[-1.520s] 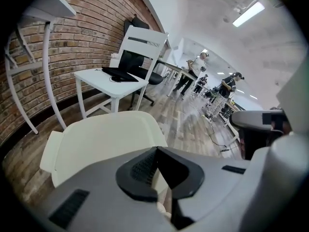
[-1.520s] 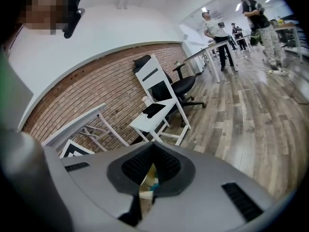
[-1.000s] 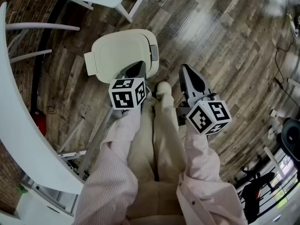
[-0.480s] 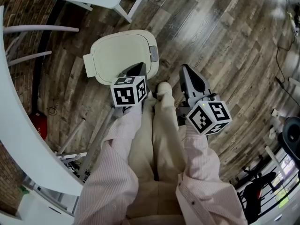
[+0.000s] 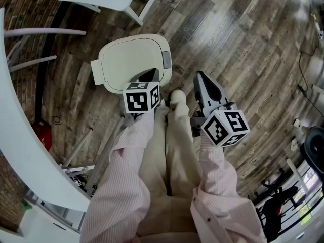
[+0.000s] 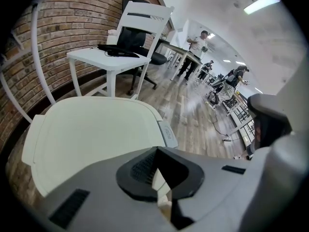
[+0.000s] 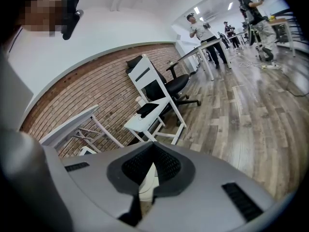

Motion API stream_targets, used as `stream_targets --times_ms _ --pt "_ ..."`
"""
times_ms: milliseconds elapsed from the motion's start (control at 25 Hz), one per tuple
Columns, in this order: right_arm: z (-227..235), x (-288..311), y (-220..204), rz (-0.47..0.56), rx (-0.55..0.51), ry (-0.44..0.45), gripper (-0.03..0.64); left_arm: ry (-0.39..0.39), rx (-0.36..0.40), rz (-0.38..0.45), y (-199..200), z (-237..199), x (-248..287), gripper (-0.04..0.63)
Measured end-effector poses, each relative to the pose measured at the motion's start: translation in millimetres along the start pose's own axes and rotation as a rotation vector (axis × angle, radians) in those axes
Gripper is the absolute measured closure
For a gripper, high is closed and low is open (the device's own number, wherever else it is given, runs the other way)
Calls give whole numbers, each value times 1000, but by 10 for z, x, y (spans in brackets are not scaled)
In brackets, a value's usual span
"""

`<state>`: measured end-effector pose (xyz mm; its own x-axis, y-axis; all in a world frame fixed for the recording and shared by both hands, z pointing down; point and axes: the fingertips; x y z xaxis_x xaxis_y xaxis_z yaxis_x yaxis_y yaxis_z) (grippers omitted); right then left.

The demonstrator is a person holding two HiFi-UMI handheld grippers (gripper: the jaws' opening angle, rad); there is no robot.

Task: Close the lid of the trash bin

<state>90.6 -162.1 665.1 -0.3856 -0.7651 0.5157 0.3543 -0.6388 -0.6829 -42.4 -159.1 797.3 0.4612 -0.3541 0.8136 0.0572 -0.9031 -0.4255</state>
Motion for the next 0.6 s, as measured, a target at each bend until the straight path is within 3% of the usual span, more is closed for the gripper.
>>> stream_targets --times_ms 320,600 --pt "23 -33 93 -11 -5 -9 614 5 -37 12 17 1 -25 601" --pt "-35 -202 315 -19 -23 -16 614 -8 -50 95 177 89 -307 601"
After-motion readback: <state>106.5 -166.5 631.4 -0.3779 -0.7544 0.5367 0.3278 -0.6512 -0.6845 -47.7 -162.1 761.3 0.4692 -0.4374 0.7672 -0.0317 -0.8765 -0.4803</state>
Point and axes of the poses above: the fingertips, and each gripper's own axes: x forward along the fingers, z to its right, y out of its top, and after that the axes turned 3 degrees about -y, right-handed
